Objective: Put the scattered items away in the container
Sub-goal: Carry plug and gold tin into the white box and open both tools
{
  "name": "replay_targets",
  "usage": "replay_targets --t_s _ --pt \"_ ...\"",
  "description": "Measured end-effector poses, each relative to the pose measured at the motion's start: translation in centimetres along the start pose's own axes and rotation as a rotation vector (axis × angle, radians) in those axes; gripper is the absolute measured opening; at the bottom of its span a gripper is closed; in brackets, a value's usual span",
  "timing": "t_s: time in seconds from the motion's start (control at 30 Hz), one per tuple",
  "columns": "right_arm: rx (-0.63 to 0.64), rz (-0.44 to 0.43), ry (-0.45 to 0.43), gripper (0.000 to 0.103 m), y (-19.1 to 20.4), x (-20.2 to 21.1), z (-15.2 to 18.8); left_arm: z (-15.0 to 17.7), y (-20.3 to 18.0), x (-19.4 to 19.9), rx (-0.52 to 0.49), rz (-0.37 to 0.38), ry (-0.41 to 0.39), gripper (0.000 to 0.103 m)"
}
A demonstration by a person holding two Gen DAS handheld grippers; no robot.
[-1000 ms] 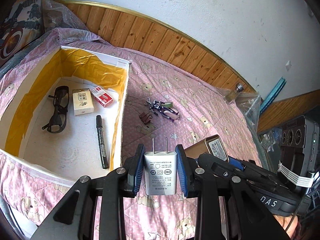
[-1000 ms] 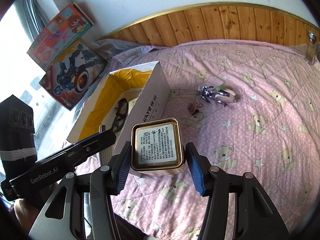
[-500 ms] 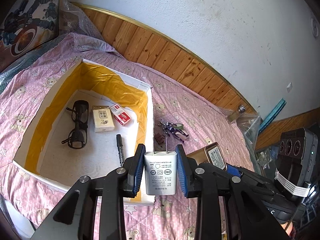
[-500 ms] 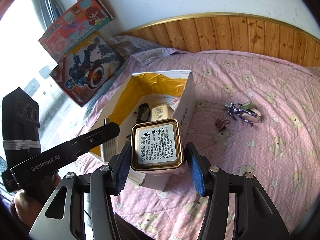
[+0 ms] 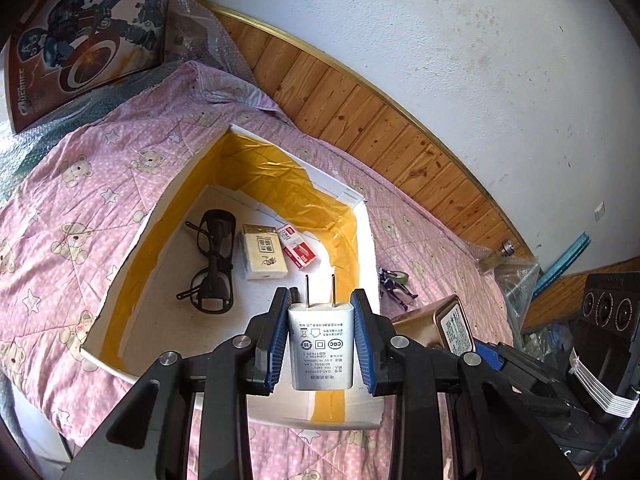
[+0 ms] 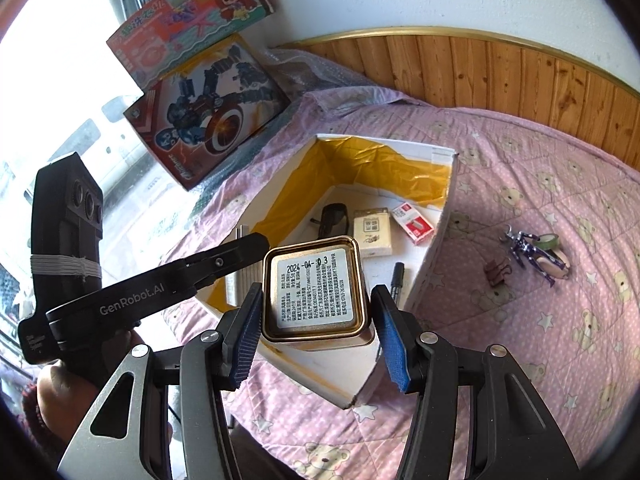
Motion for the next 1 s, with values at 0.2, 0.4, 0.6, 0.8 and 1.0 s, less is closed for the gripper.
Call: replay_targets --t_s 0.2,0.4,0.6,0.8,1.0 --pt "0.023 -0.016 0.043 0.056 0.9 -2.5 0.3 -0.5 2.4 -0.5 0.021 -0.037 0.003 0.032" --pt "0.034 -0.025 0.083 0.056 1.2 -4.7 0.6 0.0 4.4 -1.9 0.026 -0.079 0.033 0.032" --pt "0.036 -0.031 0.124 0.056 1.1 -7.0 1.2 0.9 5.8 -3.5 0.000 -0.121 0.073 0.032" --pt "0.039 -0.004 0.168 0.056 0.3 -8.9 1.7 1.4 6.8 -4.5 -0.047 -0.183 0.089 0.032" --pt "0.019 0.005 0.184 0.057 -0.7 -9.8 2.1 1.6 6.9 -5.6 -0.100 -0.244 0.103 0.032"
Point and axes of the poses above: each gripper's, at about its wrist camera, not at the fingertips, and x roughly against the way its jaws point, y to its left, z to its underside, the point moved 8 cm from there along -x, roughly the way its jaws point, and after that the axes turned 10 degrees about -z, right-handed, at the moved point
